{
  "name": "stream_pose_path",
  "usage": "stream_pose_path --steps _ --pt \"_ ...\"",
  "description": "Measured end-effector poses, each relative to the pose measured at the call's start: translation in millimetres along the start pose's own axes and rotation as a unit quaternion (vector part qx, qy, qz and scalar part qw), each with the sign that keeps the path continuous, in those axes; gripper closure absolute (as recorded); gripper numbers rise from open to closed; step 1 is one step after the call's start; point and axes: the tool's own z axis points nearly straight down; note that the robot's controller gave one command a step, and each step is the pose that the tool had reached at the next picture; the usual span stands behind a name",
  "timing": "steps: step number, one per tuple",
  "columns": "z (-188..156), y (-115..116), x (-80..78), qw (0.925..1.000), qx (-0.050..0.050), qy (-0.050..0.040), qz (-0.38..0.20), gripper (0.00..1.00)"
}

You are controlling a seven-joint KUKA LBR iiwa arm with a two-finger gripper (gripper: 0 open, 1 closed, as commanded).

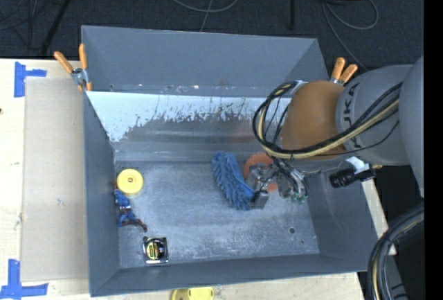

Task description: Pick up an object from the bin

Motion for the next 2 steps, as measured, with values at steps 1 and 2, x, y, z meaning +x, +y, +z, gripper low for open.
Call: stream_pose_path --steps 1,2 --pt "0 0 0.0 1.0000 0.000 0.0000 0.000 1.00" --pt "-29 10 12.7 0.9999 0.000 0.0025 -0.010 1.00"
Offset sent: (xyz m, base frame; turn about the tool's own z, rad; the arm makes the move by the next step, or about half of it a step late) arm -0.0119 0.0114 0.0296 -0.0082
